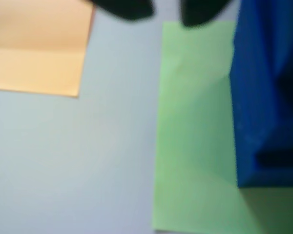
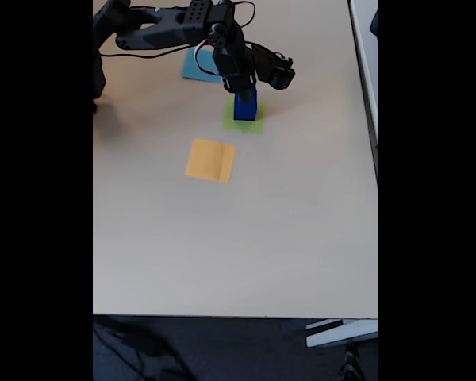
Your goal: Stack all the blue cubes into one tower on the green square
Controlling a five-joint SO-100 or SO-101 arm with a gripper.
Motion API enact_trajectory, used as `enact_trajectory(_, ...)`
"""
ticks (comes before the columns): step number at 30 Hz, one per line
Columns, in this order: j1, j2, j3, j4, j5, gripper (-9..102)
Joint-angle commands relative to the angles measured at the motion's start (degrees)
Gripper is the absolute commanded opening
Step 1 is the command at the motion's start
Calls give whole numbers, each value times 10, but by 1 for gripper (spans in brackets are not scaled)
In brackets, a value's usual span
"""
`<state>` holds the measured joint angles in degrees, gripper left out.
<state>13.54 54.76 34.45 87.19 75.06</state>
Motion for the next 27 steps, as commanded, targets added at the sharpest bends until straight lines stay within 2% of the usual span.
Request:
enact_trajectory(1, -3, 4, -4, 4, 5, 0)
enact_trajectory(27, -4, 5, 1, 15, 6, 0)
